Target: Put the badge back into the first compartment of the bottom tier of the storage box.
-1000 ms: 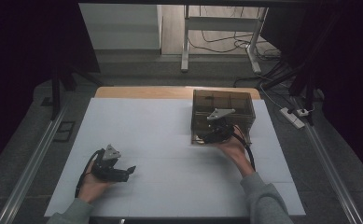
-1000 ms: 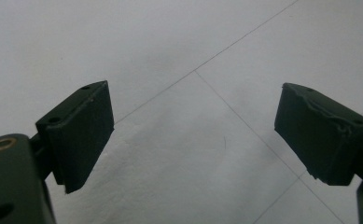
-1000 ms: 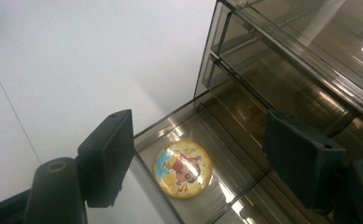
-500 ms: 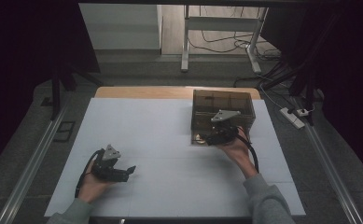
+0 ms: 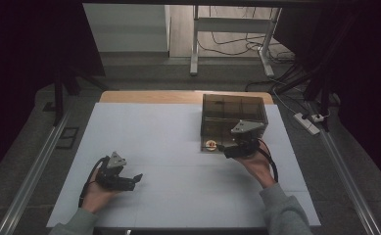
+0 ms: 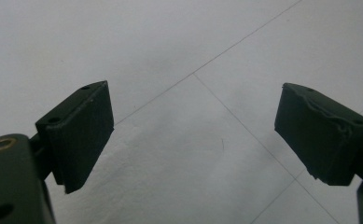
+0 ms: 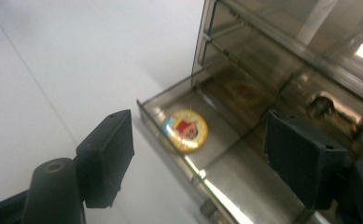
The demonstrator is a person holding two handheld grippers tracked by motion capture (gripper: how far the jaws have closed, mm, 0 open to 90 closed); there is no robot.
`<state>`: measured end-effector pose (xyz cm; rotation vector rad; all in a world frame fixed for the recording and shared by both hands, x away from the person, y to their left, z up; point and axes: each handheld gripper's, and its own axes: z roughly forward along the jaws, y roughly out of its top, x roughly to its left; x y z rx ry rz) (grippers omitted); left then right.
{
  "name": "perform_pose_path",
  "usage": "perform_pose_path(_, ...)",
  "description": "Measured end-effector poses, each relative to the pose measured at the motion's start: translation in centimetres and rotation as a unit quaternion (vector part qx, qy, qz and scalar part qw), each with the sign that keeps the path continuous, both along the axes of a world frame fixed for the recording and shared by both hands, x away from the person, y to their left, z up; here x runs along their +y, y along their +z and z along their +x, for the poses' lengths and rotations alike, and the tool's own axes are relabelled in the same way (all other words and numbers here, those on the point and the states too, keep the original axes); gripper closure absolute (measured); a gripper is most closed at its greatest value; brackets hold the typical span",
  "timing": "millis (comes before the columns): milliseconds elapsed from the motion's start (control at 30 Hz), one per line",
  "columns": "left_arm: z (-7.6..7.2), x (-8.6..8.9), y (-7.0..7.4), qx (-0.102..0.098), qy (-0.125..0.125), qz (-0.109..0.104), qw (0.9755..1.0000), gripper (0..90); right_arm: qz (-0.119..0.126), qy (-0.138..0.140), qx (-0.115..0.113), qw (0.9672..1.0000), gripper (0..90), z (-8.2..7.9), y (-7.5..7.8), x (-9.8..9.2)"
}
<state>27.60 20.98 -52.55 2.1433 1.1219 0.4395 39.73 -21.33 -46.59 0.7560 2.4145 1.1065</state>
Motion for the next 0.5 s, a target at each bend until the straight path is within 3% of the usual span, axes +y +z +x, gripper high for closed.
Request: perform_pose_path(500,-0.1,-0.1,0.0,0.001,-0.008,0.0,1.0,12.1,-0.006,-0.024,-0.01,0.9996,23.0,-3.9,-1.4,-3.6)
